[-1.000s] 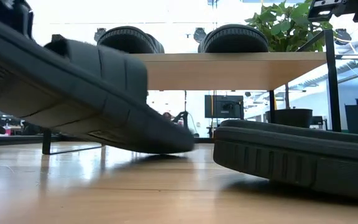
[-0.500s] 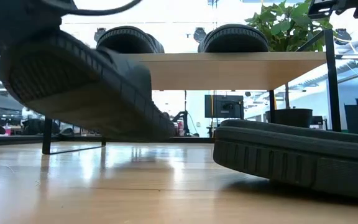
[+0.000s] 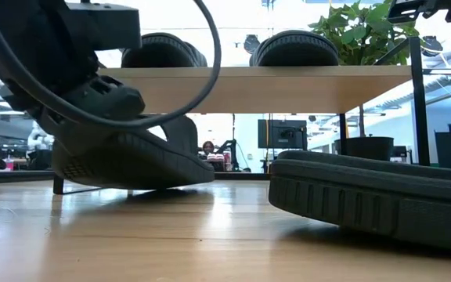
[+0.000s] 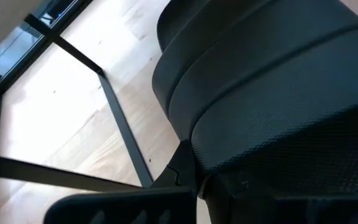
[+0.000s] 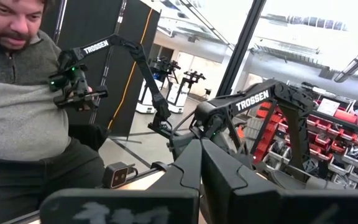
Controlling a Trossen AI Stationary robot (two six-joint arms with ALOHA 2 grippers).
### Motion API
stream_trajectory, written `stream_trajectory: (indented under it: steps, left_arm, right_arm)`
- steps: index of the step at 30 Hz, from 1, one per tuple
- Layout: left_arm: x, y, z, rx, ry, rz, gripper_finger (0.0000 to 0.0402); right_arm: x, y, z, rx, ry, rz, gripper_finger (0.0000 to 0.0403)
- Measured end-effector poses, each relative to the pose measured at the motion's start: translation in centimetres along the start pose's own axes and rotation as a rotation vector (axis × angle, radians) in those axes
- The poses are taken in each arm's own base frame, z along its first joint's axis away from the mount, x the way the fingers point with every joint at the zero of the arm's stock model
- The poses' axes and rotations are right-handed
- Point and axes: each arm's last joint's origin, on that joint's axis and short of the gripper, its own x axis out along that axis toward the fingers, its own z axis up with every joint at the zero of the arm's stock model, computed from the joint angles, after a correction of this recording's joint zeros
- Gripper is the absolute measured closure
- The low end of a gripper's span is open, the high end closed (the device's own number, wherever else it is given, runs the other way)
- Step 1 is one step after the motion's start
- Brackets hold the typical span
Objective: Pick and place slides into the shelf
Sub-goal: Put the left black slipper under the shelf
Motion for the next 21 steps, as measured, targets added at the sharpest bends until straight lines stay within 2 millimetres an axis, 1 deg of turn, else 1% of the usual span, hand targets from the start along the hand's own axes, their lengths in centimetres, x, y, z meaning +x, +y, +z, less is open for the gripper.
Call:
stream_trajectory:
  steps: [6, 12, 16, 21]
  left_arm:
    - [0.73, -0.01, 0.72, -0.011, 0.002, 0.02, 0.0401]
    - [0.99, -0.22, 0.95, 0.012, 0.009, 0.009, 0.0396]
    - [0.99, -0.65, 0.91, 0.055, 0.011, -0.026, 0.0373]
    - [0.98, -0.97, 0.9, 0.067, 0.011, -0.052, 0.033]
  right_arm:
    - [0.0, 0.0, -0.01, 0.0, 0.001, 0.0, 0.0403]
    - [0.0, 0.0, -0.01, 0.0, 0.0, 0.0, 0.0403]
    - [0.0, 0.0, -0.01, 0.0, 0.001, 0.0, 0.0403]
    - [0.0, 0.0, -0.01, 0.0, 0.001, 0.0, 0.0403]
